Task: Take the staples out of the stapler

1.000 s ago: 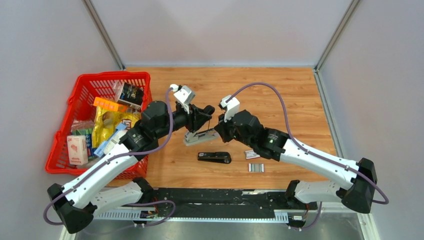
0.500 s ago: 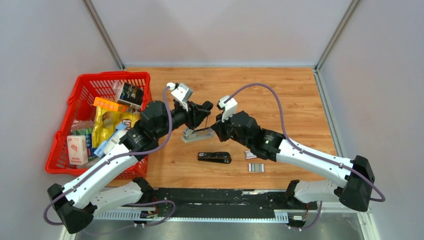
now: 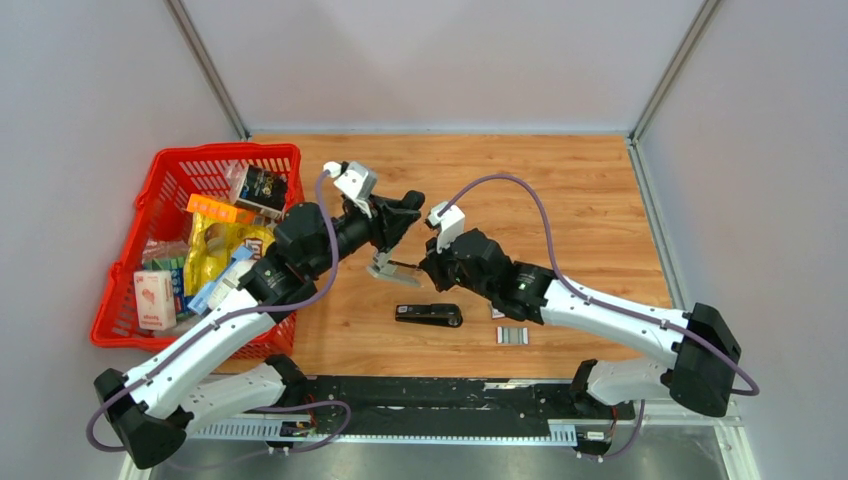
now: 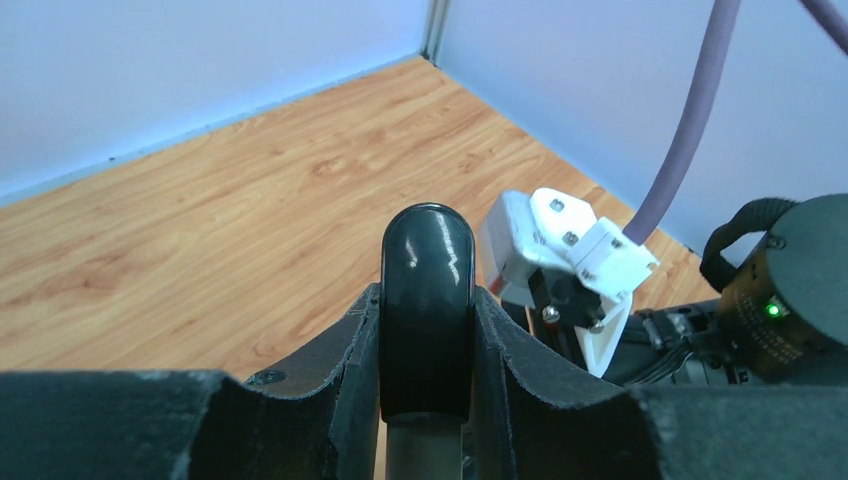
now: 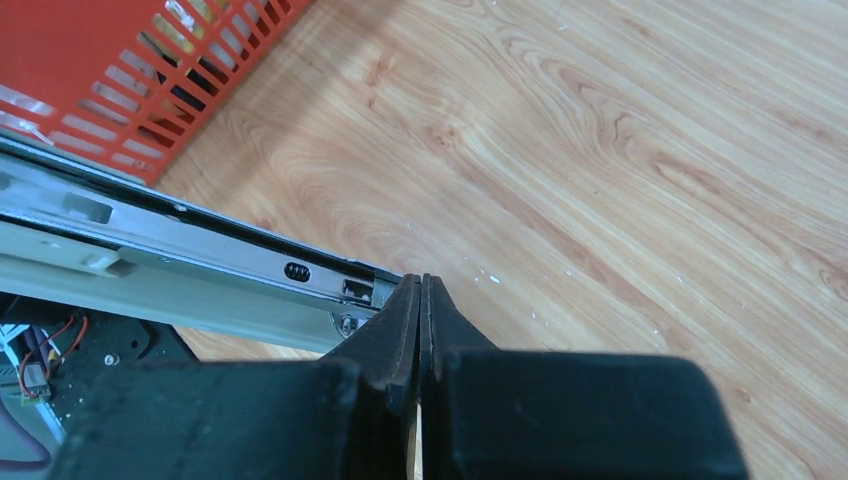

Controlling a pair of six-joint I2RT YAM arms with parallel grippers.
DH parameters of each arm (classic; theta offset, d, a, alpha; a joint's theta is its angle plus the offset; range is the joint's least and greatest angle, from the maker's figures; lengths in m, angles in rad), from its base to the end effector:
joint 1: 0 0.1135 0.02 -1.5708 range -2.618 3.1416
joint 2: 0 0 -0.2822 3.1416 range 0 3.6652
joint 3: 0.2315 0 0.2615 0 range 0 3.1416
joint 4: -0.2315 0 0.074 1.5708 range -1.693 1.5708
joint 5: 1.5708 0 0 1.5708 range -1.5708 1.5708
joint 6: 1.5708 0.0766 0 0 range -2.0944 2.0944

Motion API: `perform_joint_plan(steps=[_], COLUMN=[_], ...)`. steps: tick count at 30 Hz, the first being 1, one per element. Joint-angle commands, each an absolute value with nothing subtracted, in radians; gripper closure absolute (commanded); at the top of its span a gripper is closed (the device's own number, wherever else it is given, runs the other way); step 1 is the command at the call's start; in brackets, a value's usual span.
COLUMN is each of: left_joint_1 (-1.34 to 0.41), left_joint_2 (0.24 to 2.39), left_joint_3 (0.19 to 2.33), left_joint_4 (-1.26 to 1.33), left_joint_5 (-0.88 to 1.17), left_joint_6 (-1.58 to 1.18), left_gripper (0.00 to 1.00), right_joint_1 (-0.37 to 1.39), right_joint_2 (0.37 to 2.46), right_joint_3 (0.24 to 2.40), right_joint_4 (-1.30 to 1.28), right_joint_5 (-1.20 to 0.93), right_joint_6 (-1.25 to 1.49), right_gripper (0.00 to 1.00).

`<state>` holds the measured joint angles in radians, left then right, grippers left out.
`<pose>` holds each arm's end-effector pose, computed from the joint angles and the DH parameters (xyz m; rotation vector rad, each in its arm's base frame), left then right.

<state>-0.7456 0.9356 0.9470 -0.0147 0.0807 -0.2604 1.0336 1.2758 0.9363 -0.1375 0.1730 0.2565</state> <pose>0.1844 -0.1787 0.4031 0.4574 1.5740 -0.8448 0.1806 0.2774 0.2867 -0.6917 1.9818 0.6221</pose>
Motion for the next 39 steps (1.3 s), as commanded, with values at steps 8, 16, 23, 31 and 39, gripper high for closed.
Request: perform_joint_plan(steps=[8, 16, 23, 31, 39], left_joint_1=[-0.742, -0.742, -0.742, -0.741, -0.709], left_joint_2=[0.959, 1.009, 1.058, 1.124, 1.219], left_joint_3=[0.951, 0.959, 0.966, 0.989, 1.045], left_joint_4=[0.187, 0.218, 0.242, 0.267, 0.287], left_joint_5=[0.057, 0.040, 0.012, -0.038, -0.011], left_joint_6=[-0.278, -0.265, -0.250, -0.235, -0.230], left_gripper=[1.00, 1.00, 1.00, 1.00, 1.00], right_joint_1=[1.043, 1.043, 1.042, 1.042, 1.009], right_joint_2=[1.282, 1.310, 1.351, 1.379, 1.399], right_joint_3=[0.900, 0.879, 0.871, 0.844, 0.815], right_joint_4=[-0.058, 0.028, 0.103, 0.187, 0.265], right_joint_5=[0.143, 0.152, 0.160, 0.164, 0.164], right_joint_6=[0.239, 0.226, 0.218, 0.227, 0.259], right_gripper=[1.00, 1.00, 1.00, 1.00, 1.00])
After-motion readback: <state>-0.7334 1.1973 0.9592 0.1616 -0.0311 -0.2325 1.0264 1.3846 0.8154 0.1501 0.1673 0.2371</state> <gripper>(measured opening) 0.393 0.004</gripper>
